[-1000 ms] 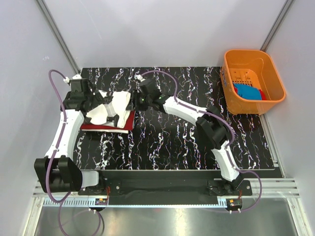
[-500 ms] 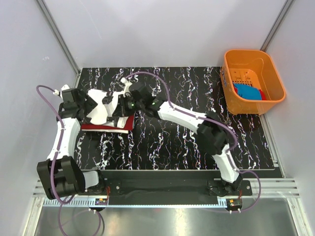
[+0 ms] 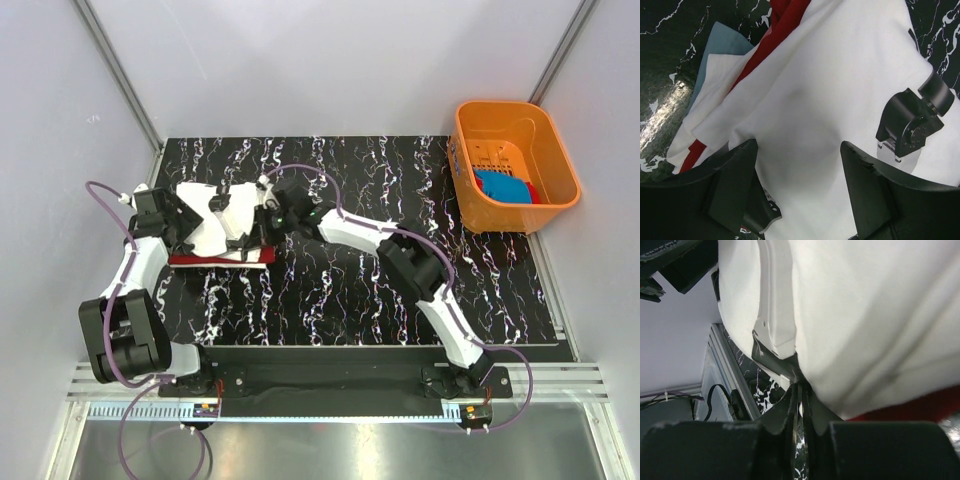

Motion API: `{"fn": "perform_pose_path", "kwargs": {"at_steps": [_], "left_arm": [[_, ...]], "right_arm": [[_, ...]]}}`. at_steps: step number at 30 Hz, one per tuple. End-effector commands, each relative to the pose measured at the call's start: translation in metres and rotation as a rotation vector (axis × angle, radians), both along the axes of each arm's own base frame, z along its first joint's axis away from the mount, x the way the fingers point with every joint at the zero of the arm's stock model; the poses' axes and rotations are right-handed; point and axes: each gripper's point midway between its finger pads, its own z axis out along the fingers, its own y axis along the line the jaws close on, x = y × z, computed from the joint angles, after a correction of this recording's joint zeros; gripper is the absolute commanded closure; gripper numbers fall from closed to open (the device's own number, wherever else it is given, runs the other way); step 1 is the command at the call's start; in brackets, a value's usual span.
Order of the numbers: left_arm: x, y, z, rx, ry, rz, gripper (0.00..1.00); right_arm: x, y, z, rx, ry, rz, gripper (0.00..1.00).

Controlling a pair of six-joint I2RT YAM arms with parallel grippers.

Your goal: Fold and stack the t-shirts

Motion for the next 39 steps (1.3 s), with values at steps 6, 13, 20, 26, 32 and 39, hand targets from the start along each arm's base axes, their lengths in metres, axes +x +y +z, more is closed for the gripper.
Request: {"fn": "perform_pose_path", "kwargs": {"at_steps": [6,13,20,26,32,39], "left_arm": [[-0.001,0.021,0.074,0.157,-0.161,0.070,0.25],[0.003,-0.004,0.116,0.158,-0.249,-0.002,0.25],[0.013,-0.051,0.126,0.132,-0.308,-0.159,0.21],[0.004,-0.099,0.139,0.131,-0.386,-0.307,0.01],[-0.011,-0.157,0.145,0.111,-0.451,-0.447,0.01],[-0.040,-0.261,0.112,0.142,-0.453,-0.689,0.01]], "right_arm": [[0.040,-0.042,0.073,0.075,-0.132,-0.108,0.73],[0.062,-0.033,0.112,0.147,-0.164,-0.120,0.58],[0.085,-0.028,0.119,0.152,-0.177,-0.136,0.49],[0.098,-0.106,0.143,0.078,-0.403,-0.369,0.06],[0.087,-0.228,0.129,-0.106,-0.483,-0.618,0.00],[0.034,-0.326,0.087,-0.280,-0.534,-0.836,0.00]]}}
